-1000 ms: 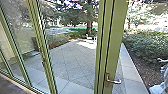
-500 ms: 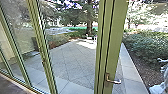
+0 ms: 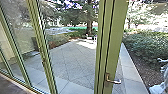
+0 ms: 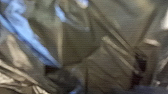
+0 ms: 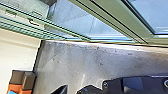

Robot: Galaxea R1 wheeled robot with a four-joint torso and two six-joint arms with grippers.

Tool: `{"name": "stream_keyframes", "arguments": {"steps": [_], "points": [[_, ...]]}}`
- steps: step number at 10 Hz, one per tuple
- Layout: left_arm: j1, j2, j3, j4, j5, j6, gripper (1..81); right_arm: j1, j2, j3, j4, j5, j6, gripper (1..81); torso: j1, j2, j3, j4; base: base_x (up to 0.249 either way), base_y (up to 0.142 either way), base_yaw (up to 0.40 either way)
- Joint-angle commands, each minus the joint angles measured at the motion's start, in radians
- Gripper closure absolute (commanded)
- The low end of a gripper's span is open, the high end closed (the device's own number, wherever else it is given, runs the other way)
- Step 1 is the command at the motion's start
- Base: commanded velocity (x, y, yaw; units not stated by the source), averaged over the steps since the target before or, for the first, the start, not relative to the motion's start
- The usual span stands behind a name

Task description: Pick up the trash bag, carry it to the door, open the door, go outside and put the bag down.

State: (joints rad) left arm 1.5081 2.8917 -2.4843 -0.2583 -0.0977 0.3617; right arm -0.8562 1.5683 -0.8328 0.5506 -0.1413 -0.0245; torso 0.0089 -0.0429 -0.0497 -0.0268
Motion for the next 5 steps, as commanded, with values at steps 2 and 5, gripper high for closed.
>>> {"name": "stream_keyframes", "arguments": {"steps": [2, 5], "points": [[-0.051, -0.001, 0.004, -0.002, 0.058, -0.003, 81.1, 0.223, -0.006, -0.075, 0.107, -0.187, 0.035, 1.0, 0.0, 0.0, 0.0, 0.0, 0.0, 0.0, 0.0], [-0.051, 0.0, -0.004, -0.002, 0.058, -0.004, 81.1, 0.338, 0.037, -0.127, 0.106, -0.253, 0.095, 1.0, 0.0, 0.0, 0.0, 0.0, 0.0, 0.0, 0.0]]}}
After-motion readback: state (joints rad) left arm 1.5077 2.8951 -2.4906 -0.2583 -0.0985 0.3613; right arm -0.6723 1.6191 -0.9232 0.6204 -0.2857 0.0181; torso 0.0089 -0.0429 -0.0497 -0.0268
